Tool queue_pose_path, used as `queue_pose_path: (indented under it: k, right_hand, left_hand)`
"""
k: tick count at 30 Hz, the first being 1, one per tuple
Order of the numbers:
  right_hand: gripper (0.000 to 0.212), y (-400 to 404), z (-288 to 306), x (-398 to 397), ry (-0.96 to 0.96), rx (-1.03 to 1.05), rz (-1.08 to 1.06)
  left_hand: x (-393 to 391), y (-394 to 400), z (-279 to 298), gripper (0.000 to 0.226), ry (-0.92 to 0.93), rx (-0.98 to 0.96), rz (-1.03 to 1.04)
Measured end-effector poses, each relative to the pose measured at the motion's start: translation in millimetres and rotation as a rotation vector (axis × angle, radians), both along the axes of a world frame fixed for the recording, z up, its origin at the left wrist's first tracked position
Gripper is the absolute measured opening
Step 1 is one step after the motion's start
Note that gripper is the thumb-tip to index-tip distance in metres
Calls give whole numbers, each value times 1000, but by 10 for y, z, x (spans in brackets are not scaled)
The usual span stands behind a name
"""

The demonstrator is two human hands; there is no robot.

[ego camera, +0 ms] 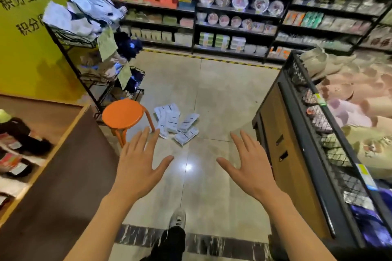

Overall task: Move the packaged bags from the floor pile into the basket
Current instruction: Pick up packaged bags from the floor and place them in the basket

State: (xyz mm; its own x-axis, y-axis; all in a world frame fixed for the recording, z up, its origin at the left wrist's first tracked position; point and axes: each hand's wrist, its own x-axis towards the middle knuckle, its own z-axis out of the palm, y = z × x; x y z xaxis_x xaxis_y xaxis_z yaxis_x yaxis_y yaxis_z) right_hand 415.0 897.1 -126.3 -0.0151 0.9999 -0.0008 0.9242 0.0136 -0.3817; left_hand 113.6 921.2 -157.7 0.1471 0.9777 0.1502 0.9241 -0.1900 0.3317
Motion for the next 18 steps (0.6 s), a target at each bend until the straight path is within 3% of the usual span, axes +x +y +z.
queue_pose_path:
  k: [11,18]
  right_hand:
    - [91,2608,-16,99,23,-79,-38]
    - [101,4196,-310,266,24,-114,-50]
  left_hand:
    - [147,2699,-69,93,-134,-40,-11]
    - [169,4184,-410,97,-150,-135,25]
